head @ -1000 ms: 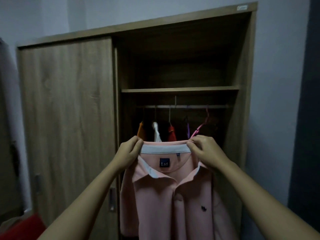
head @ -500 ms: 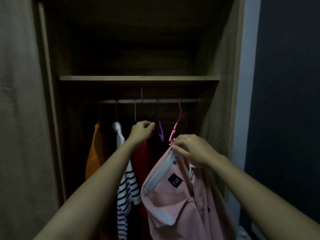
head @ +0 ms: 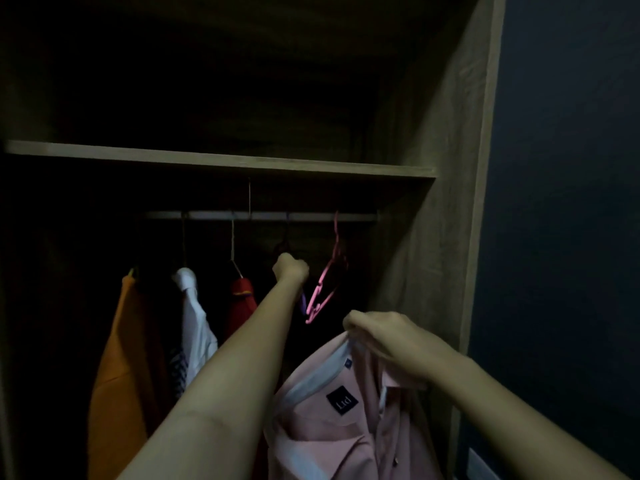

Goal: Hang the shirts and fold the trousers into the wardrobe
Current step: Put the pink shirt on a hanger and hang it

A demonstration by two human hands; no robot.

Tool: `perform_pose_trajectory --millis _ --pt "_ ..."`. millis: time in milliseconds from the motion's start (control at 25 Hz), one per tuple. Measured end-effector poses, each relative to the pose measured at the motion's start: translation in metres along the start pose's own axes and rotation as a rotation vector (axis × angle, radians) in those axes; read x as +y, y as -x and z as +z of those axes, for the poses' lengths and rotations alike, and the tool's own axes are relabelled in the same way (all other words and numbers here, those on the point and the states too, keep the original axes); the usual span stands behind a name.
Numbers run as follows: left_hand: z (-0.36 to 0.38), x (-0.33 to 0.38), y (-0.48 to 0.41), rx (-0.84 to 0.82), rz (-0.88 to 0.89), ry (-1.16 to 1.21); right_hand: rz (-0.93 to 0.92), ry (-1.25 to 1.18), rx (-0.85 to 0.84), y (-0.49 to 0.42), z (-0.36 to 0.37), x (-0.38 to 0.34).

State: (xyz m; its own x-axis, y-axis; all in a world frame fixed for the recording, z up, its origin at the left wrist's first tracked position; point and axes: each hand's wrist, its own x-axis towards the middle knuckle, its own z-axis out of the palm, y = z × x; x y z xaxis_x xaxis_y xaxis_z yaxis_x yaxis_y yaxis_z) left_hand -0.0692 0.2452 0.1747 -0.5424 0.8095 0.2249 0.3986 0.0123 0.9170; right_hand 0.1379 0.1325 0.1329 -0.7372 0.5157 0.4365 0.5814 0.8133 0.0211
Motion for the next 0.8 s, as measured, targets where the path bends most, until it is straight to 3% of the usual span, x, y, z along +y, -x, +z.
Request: perform_pose_trajectory --millis 280,480,800 --pt "-0.014 0.002 0.016 0.087 0.069 -0.016 -0.072 0.177 -0.19 -0.012 0.015 0.0" --pt "-0.054 -0.027 0.055 0.154 0.217 -0.081 -0.033 0.053 -0.273 -0.014 0.012 -0.018" --pt "-0.207 -0.114 0.152 0.286 0.351 -0.359 0.09 -0.081 -0.295 -0.011 0.02 -0.019"
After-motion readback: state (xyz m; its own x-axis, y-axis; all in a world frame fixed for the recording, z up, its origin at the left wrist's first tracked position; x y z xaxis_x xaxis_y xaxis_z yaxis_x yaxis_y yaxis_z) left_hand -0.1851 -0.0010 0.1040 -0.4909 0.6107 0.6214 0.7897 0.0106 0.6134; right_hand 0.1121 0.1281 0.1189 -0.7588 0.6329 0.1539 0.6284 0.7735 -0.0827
